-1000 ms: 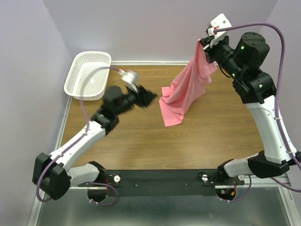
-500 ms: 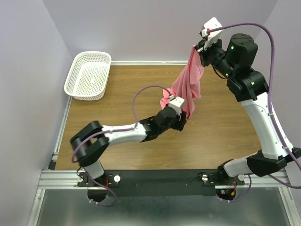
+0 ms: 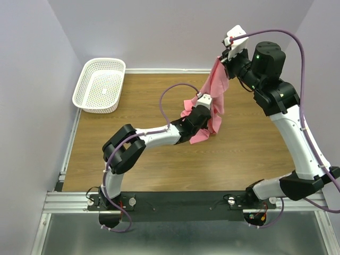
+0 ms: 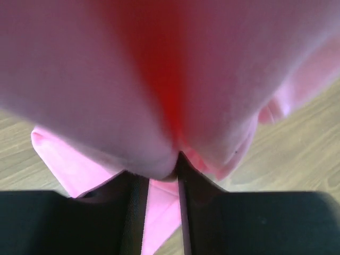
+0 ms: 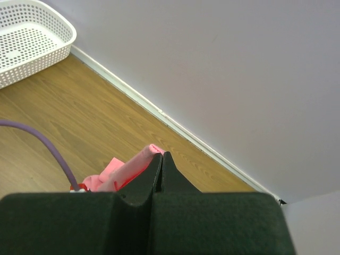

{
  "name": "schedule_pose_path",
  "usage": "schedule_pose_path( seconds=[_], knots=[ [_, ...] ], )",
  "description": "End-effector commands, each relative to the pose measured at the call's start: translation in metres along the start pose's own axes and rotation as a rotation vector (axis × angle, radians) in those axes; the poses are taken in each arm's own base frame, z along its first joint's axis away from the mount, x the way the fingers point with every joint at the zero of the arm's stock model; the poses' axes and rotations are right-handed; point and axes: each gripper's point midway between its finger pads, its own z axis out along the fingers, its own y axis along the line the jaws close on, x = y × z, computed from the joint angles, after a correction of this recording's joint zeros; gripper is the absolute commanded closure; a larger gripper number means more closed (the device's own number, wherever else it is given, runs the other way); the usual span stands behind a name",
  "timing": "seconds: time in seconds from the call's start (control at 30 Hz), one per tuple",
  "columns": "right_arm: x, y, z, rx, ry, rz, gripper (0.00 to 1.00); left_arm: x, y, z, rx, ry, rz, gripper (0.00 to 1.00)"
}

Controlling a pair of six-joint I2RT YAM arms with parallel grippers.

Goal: Fold and stack the t-shirts

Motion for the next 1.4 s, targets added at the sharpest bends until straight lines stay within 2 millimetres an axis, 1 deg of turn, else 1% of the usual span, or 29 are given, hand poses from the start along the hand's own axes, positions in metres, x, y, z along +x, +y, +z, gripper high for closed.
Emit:
schedule_pose_path(
  seconds=[0.0, 0.07, 0.1, 0.13, 0.17, 0.23, 0.27, 0.3, 0.33, 0.4, 0.43, 0.47, 0.5, 0.53, 0.57, 0.6, 0.63, 0.67, 0.73, 0.77, 0.83, 0.87, 0.93, 1.07, 1.1, 1.17, 1.2, 1.3, 1.37],
  knots=[
    [-0.008, -0.008, -0.01, 0.041, -0.021, 0.011, 0.99, -0.01, -0.004, 0.013, 0.054, -0.014, -0.014, 0.97],
    [-0.006, -0.01, -0.01, 0.05, -0.016, 0.009, 0.99, -0.013, -0.003, 0.013, 0.068, -0.016, -0.01, 1.0],
    [-0.006, -0.015, -0.01, 0.073, -0.01, -0.01, 0.99, -0.025, -0.002, 0.005, 0.068, -0.041, 0.006, 1.0],
    [-0.007, -0.015, -0.01, 0.074, -0.011, -0.01, 0.99, -0.026, -0.001, 0.005, 0.069, -0.045, 0.019, 1.0],
    [-0.007, -0.018, -0.011, 0.085, -0.007, -0.021, 1.0, -0.045, 0.0, -0.01, 0.069, -0.083, 0.024, 1.0],
    [-0.013, -0.038, -0.012, 0.171, 0.002, -0.06, 0.99, -0.075, 0.016, -0.028, 0.022, -0.146, 0.045, 1.0],
    [-0.013, -0.052, -0.013, 0.239, 0.02, -0.068, 0.99, -0.11, 0.028, -0.05, 0.001, -0.217, 0.057, 1.0],
    [-0.022, -0.063, -0.014, 0.284, 0.0, -0.073, 0.99, -0.13, 0.038, -0.061, -0.013, -0.251, 0.053, 1.0],
    [-0.031, -0.074, -0.011, 0.325, -0.014, -0.076, 0.99, -0.151, 0.066, -0.068, -0.057, -0.278, 0.041, 1.0],
    [-0.045, -0.103, -0.015, 0.443, -0.041, -0.066, 1.0, -0.217, 0.082, -0.107, -0.043, -0.397, 0.032, 1.0],
    [-0.049, -0.112, -0.014, 0.473, -0.05, -0.057, 0.99, -0.24, 0.093, -0.12, -0.051, -0.44, 0.034, 1.0],
    [-0.061, -0.129, -0.016, 0.514, -0.089, -0.039, 1.0, -0.291, 0.105, -0.146, -0.052, -0.539, 0.036, 1.0],
    [-0.065, -0.137, -0.017, 0.529, -0.107, -0.032, 0.99, -0.314, 0.11, -0.158, -0.053, -0.577, 0.051, 1.0],
    [-0.07, -0.144, -0.019, 0.546, -0.124, -0.027, 0.99, -0.328, 0.112, -0.165, -0.049, -0.579, 0.073, 1.0],
    [-0.077, -0.153, -0.023, 0.564, -0.148, -0.023, 1.0, -0.375, 0.109, -0.186, -0.025, -0.674, 0.088, 1.0],
    [-0.083, -0.159, -0.026, 0.578, -0.177, -0.014, 0.99, -0.383, 0.11, -0.189, -0.028, -0.655, 0.124, 1.0],
    [-0.086, -0.167, -0.03, 0.599, -0.188, -0.013, 0.99, -0.417, 0.101, -0.203, 0.005, -0.723, 0.141, 1.0],
    [-0.097, -0.173, -0.037, 0.618, -0.225, -0.012, 0.99, -0.43, 0.103, -0.207, 0.0, -0.741, 0.153, 1.0],
    [-0.103, -0.181, -0.041, 0.64, -0.25, -0.014, 0.99, -0.445, 0.104, -0.212, -0.013, -0.751, 0.179, 1.0],
    [-0.103, -0.192, -0.046, 0.667, -0.257, -0.016, 1.0, -0.459, 0.105, -0.219, -0.018, -0.791, 0.176, 1.0],
    [-0.105, -0.2, -0.05, 0.671, -0.285, -0.012, 1.0, -0.467, 0.112, -0.223, -0.025, -0.82, 0.168, 1.0],
    [-0.101, -0.207, -0.052, 0.679, -0.28, -0.014, 1.0, -0.463, 0.114, -0.22, -0.006, -0.81, 0.171, 1.0],
    [-0.091, -0.202, -0.047, 0.636, -0.261, -0.027, 0.99, -0.46, 0.121, -0.217, 0.003, -0.816, 0.163, 1.0],
    [-0.071, -0.182, -0.044, 0.547, -0.228, -0.043, 0.99, -0.429, 0.116, -0.198, 0.069, -0.742, 0.178, 1.0],
    [-0.07, -0.176, -0.043, 0.519, -0.235, -0.048, 0.99, -0.414, 0.114, -0.189, 0.092, -0.703, 0.188, 1.0],
    [-0.068, -0.169, -0.046, 0.488, -0.238, -0.049, 0.99, -0.402, 0.112, -0.187, 0.114, -0.683, 0.192, 1.0],
    [-0.069, -0.161, -0.053, 0.46, -0.249, -0.059, 0.99, -0.389, 0.109, -0.186, 0.142, -0.659, 0.2, 1.0],
    [-0.081, -0.145, -0.075, 0.411, -0.294, -0.085, 0.99, -0.374, 0.099, -0.205, 0.208, -0.664, 0.213, 1.0],
    [-0.092, -0.141, -0.091, 0.407, -0.329, -0.092, 0.99, -0.376, 0.086, -0.231, 0.276, -0.711, 0.226, 1.0]
  ],
)
